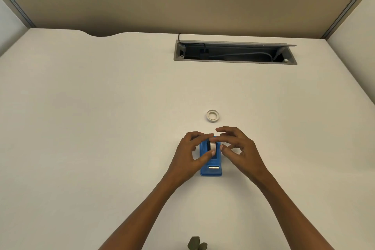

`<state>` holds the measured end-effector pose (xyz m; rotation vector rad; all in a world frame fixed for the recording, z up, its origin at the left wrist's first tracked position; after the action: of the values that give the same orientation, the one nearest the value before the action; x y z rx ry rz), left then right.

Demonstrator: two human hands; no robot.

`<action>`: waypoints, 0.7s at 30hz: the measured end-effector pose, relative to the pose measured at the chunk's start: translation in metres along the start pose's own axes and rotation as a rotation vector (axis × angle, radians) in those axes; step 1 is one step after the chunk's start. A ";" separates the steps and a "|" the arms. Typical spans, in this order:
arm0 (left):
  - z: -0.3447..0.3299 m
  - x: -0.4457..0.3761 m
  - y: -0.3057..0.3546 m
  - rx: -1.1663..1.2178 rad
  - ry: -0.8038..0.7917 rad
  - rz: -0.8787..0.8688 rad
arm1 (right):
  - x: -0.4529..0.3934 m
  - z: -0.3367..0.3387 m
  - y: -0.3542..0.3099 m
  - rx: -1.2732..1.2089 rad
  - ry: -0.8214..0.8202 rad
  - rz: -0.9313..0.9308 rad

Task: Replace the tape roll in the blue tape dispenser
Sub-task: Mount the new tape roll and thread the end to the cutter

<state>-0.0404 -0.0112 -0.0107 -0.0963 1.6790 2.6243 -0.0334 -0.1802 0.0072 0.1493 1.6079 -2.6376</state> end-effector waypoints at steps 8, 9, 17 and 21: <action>-0.004 0.000 -0.009 0.020 -0.006 0.002 | 0.000 -0.006 0.009 -0.019 0.005 -0.051; -0.005 0.000 -0.011 0.017 -0.005 0.001 | 0.001 -0.007 0.010 -0.025 0.008 -0.053; -0.004 0.002 -0.009 0.087 0.024 -0.022 | -0.003 -0.012 0.013 -0.036 0.024 -0.117; -0.004 0.002 -0.007 0.098 0.031 -0.050 | -0.003 -0.012 0.011 -0.083 0.018 -0.117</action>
<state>-0.0416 -0.0123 -0.0185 -0.1757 1.7869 2.5136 -0.0290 -0.1744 -0.0072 0.0771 1.7812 -2.6549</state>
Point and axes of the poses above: each hand's wrist, its own x-axis away from the middle knuckle, its own z-axis out of the back of the hand, y = z × x, the point moved 1 cm from there along -x, towards the middle knuckle, and after that the axes turned 13 degrees about y, right-handed, at the moved point
